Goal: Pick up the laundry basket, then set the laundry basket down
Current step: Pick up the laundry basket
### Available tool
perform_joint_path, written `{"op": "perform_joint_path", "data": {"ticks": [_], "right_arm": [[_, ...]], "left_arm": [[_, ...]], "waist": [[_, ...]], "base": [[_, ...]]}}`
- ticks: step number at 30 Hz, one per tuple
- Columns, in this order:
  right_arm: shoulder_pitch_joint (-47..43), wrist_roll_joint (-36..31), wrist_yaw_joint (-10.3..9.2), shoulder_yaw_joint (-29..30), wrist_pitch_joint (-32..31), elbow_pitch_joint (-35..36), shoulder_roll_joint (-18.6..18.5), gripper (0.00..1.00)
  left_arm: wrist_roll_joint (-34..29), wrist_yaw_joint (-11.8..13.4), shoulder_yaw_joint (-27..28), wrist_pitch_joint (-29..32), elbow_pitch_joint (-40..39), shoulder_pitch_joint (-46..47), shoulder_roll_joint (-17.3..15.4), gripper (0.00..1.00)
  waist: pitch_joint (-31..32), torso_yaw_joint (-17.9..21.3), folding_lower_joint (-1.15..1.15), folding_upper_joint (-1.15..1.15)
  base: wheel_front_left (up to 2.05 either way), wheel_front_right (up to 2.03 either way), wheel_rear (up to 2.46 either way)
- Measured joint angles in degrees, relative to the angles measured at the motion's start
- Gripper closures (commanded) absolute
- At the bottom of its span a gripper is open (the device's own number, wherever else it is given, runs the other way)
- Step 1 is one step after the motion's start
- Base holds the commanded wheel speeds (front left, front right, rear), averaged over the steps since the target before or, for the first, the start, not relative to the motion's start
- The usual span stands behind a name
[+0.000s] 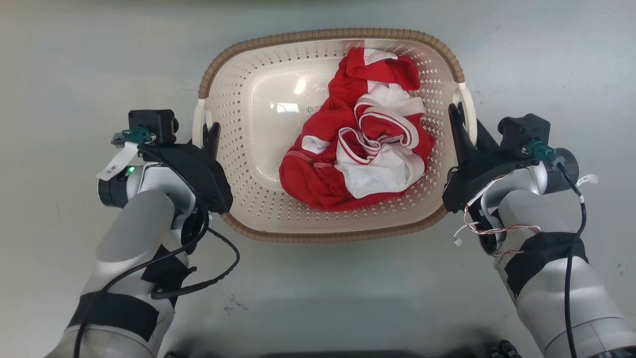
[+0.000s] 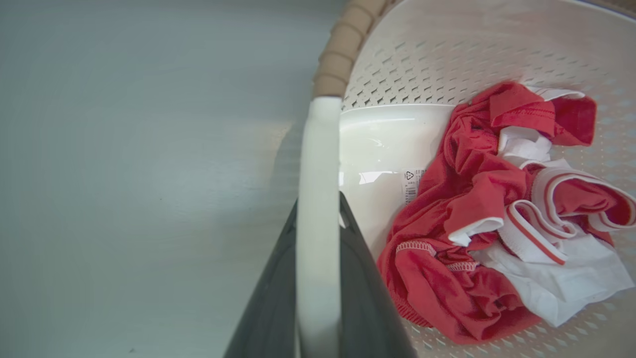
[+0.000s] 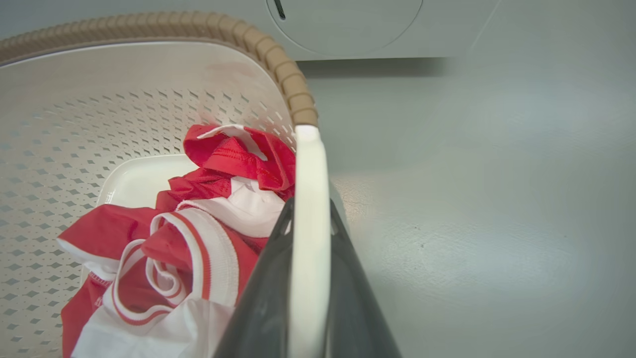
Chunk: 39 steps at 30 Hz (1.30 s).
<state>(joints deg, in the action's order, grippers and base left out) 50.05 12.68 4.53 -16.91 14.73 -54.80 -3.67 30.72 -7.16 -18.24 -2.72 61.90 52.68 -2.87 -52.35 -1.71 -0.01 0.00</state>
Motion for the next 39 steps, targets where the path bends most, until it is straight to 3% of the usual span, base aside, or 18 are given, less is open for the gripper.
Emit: {"op": "perform_joint_path", "data": {"ticks": [20,39], "right_arm": [[0.30,1.44,1.13,-1.19,-0.13,-9.38,1.03,1.00],[-0.09,4.90,2.55,-2.77,-5.28,-15.14,1.59,1.00]], "left_arm": [[1.92,-0.48,-0.49,0.76,7.80,-0.11,1.83,1.00],[5.46,-0.49,-0.45,8.81,10.16,-1.64,2.31,1.00]], "waist": [[7.80,-0.86,0.00,0.00],[19.86,-0.74,0.00,0.00]], "base": [[0.00,0.00,0.00],[0.00,0.00,0.00]]}}
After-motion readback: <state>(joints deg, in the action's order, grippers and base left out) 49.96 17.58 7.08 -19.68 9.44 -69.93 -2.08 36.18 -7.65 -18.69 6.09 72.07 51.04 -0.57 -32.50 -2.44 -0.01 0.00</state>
